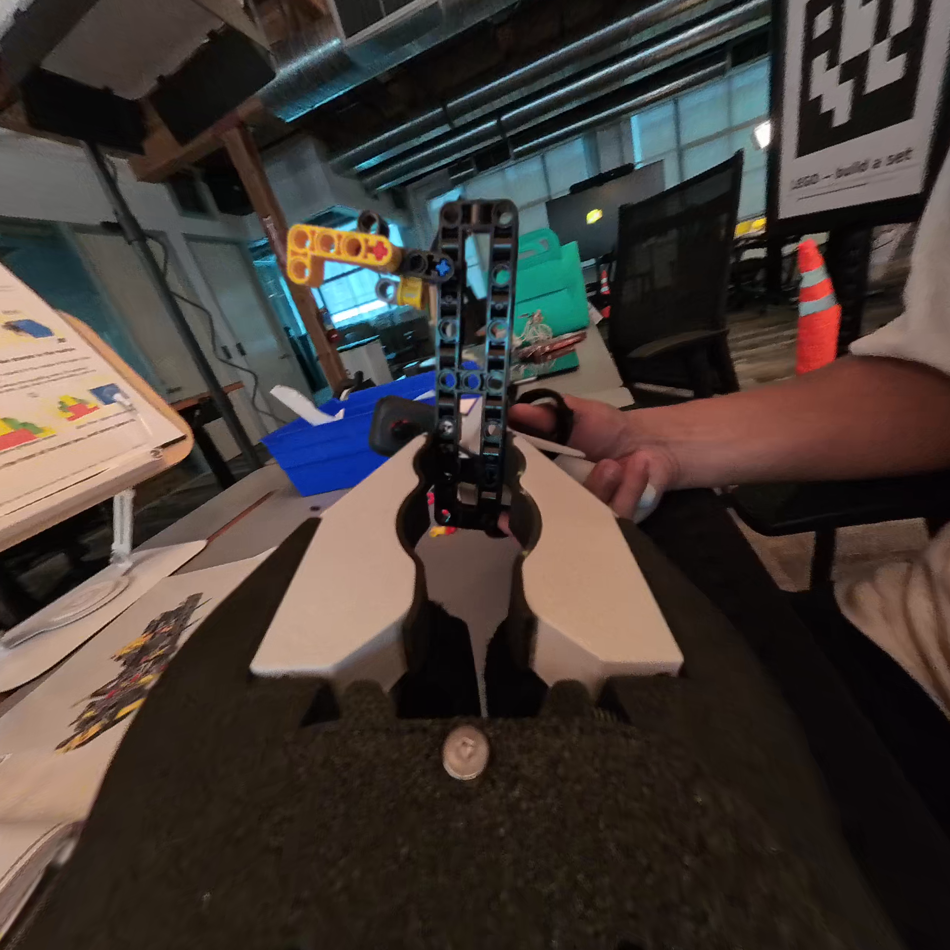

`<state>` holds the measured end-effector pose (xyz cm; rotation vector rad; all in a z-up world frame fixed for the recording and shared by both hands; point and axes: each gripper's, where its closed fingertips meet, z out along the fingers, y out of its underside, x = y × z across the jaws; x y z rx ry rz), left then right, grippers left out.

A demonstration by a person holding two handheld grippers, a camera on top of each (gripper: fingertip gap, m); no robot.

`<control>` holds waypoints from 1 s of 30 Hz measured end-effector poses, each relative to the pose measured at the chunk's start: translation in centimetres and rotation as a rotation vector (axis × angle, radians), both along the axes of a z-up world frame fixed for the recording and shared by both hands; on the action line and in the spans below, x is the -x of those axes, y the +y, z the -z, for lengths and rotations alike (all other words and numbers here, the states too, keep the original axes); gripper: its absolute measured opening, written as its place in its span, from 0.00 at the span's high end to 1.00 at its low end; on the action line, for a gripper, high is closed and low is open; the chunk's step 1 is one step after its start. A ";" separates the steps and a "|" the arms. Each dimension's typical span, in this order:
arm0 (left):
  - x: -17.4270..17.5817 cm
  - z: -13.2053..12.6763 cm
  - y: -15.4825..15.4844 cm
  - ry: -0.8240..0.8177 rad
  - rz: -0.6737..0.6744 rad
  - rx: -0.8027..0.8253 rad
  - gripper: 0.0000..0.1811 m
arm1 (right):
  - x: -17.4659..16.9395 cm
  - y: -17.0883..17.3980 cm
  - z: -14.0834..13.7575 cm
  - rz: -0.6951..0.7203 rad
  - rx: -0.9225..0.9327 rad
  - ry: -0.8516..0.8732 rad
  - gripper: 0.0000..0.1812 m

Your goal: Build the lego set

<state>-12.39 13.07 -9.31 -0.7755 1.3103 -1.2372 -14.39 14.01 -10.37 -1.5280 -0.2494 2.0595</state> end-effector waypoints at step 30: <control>1.7 -2.2 -0.3 -0.096 0.177 0.164 0.86 | 1.7 -0.4 -1.7 0.035 -0.069 -0.091 0.95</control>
